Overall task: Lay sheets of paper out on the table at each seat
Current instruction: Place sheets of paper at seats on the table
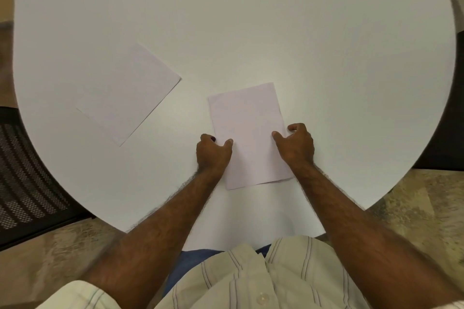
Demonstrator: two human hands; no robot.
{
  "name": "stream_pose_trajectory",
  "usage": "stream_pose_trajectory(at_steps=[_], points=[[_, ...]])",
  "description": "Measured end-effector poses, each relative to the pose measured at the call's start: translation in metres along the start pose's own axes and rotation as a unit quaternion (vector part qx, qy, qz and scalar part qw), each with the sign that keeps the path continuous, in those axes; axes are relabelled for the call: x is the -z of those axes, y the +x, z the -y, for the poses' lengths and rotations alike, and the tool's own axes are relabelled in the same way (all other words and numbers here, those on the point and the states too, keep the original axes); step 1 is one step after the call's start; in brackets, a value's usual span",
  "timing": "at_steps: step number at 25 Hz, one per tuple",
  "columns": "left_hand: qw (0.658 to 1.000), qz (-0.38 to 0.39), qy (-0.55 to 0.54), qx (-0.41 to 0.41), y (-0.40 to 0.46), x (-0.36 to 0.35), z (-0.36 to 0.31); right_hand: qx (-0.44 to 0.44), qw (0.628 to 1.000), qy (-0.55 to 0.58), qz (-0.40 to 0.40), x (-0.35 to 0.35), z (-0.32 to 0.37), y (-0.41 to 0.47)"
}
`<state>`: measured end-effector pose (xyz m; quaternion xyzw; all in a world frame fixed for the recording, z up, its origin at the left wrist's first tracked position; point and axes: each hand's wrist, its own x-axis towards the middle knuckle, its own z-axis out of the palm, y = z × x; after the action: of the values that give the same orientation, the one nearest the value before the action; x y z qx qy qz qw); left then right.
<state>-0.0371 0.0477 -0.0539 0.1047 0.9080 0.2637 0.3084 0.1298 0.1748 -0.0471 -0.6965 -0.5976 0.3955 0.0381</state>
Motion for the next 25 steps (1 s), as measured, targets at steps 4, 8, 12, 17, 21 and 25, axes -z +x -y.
stream_pose_trajectory(at_steps=[4, 8, 12, 17, 21, 25], points=[[0.999, -0.01, -0.024, 0.023, 0.003, -0.001, 0.005, -0.022, 0.999, 0.031, 0.018, 0.002, 0.001, 0.003], [1.0, -0.022, -0.014, 0.01, 0.003, -0.002, 0.01, -0.016, 0.997, 0.065, 0.033, 0.004, 0.003, 0.002], [1.0, -0.026, -0.006, -0.012, 0.002, -0.003, 0.012, -0.003, 0.997, 0.079, 0.023, 0.005, 0.003, -0.002], [1.0, -0.023, -0.017, -0.006, 0.001, -0.003, 0.014, 0.039, 0.998, 0.043, 0.023, 0.007, 0.0, -0.009], [0.999, -0.033, -0.026, -0.026, 0.001, 0.0, 0.018, 0.045, 0.992, 0.102, 0.055, 0.013, -0.002, -0.008], [0.997, -0.049, -0.045, -0.039, -0.003, 0.006, 0.019, 0.029, 0.979, 0.183, 0.087, 0.02, -0.004, -0.007]])
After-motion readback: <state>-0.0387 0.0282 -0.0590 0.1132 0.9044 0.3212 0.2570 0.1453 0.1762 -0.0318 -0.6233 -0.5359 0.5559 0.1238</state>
